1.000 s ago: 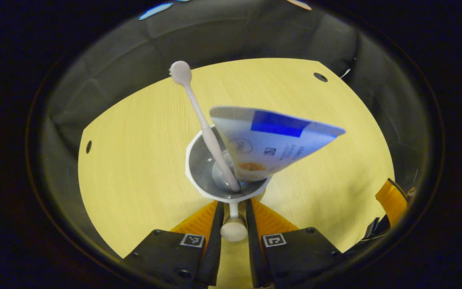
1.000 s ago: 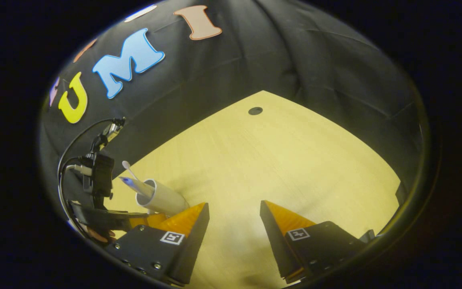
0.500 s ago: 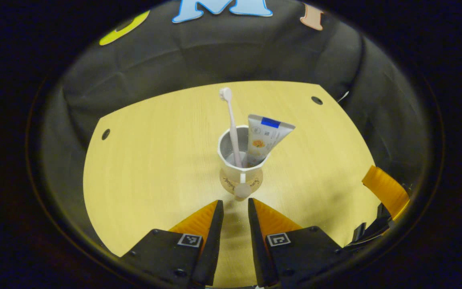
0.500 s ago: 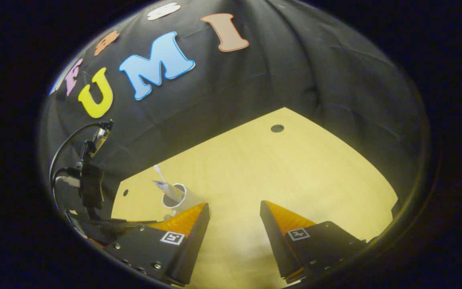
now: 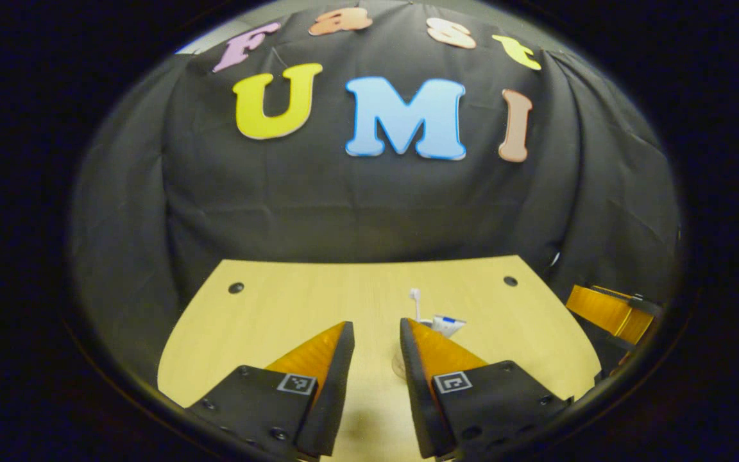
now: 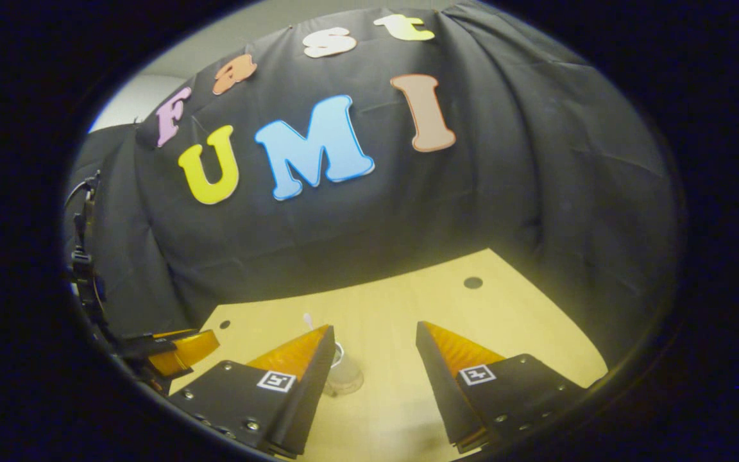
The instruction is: Put the toothbrush and toothpaste on the desktop into the cup, then pick up the cup and place it on the coaster on the desktop.
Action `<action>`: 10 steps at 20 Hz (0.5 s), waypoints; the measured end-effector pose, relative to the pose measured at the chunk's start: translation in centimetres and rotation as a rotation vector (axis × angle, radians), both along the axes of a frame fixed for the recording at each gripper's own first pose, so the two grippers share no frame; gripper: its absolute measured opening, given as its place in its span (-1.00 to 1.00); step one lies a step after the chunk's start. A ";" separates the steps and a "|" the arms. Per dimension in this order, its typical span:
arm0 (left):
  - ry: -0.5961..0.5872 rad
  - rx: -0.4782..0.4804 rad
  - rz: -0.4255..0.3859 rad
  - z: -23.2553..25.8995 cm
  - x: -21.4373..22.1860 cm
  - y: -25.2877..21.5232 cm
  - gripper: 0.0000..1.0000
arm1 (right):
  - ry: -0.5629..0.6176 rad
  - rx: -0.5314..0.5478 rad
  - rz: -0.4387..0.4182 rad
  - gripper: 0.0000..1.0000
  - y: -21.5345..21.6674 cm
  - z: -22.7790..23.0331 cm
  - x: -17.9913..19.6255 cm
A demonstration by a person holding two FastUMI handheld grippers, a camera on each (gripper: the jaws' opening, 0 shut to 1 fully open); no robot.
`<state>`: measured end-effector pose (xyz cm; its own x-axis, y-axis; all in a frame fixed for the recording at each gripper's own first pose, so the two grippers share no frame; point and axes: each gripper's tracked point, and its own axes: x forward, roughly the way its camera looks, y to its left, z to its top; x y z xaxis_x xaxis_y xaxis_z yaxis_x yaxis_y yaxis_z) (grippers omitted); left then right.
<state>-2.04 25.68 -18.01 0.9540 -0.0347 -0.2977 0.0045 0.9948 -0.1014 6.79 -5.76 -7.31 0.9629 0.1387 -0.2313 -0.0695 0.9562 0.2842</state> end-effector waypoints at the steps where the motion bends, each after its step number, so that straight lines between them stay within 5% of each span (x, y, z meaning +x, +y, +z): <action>1: -0.052 0.008 0.012 0.2 0.2 0.1 0.18 | -0.033 -0.007 0.002 0.54 0.2 1.2 -0.2; 5: -0.221 0.041 0.043 0.3 0.0 -0.2 0.24 | -0.137 -0.041 -0.003 0.54 0.0 4.9 -1.4; 6: -0.247 0.049 0.058 0.5 -0.3 0.0 0.59 | -0.157 -0.054 0.002 0.54 0.0 5.4 -1.6; 10: -0.343 0.040 0.103 2.3 -1.1 0.7 0.86 | -0.214 -0.099 0.012 0.75 0.1 6.5 -2.1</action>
